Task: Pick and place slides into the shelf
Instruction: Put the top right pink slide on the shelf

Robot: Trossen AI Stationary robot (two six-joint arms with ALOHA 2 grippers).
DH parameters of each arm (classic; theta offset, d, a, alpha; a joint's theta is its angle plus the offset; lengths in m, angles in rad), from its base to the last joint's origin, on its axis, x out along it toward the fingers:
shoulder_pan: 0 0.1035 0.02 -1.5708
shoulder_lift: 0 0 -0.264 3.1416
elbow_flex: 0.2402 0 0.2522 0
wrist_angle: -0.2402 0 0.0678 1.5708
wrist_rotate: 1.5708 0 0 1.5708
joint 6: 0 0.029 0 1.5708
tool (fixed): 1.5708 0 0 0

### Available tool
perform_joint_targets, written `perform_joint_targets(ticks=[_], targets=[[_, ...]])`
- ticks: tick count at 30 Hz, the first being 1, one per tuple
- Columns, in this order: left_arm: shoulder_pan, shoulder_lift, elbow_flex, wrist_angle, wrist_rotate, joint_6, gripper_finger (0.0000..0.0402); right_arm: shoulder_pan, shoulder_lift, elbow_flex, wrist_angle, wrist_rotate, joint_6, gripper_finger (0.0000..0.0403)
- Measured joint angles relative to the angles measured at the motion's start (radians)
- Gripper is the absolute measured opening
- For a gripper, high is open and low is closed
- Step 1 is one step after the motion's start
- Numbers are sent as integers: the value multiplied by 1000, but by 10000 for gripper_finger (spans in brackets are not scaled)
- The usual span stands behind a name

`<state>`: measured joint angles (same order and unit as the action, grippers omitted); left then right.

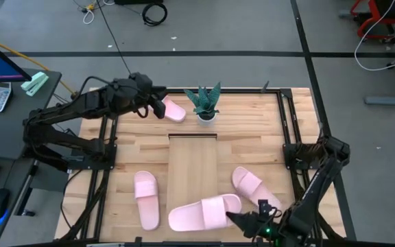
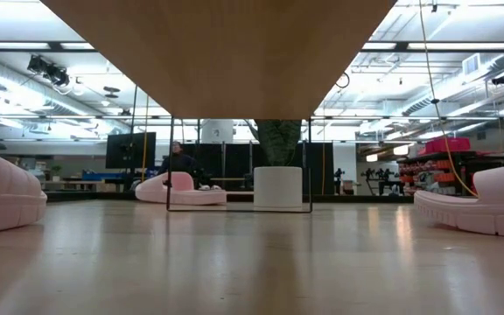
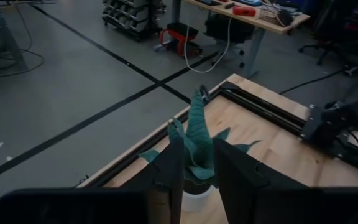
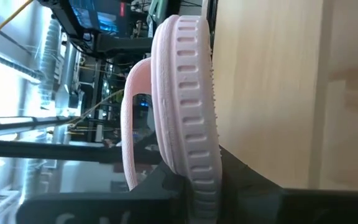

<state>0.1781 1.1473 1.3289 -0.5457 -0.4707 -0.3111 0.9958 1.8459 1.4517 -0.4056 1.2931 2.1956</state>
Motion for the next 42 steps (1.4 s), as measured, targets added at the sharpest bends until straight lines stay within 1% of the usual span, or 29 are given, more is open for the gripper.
perform_joint_targets(ticks=[7, 11, 18, 23, 27, 29, 32, 35, 38, 42], targets=[[-36, 0, 0, 0, 0, 0, 80, -1, 59, 0, 86, -18, 0, 44], [-58, 0, 0, -1, 0, 6, 81, -7, 80, 0, 85, -59, 3, 44], [-82, 0, 0, -1, 0, 8, 83, -26, 90, 0, 80, -91, 4, 44], [-83, 0, 1, -2, 0, 8, 78, -26, 90, 0, 41, -140, 4, 44], [-83, 0, 1, -2, 0, 7, 82, -28, 90, 0, 40, -221, -6, 46], [-83, 0, 1, -2, 0, 7, 84, -27, 90, 0, 40, -266, -13, 71], [-83, 0, 1, 0, 0, 7, 84, -29, 91, 0, 40, -332, -20, 121], [-83, 0, 1, 2, 0, 7, 80, -36, 91, 0, 38, -347, -24, 154], [-83, 0, 1, 2, 0, 7, 78, -41, 91, 0, 32, -362, -31, 168], [-83, 0, 1, 2, 0, 7, 84, -37, 91, 0, 24, -376, -30, 173]])
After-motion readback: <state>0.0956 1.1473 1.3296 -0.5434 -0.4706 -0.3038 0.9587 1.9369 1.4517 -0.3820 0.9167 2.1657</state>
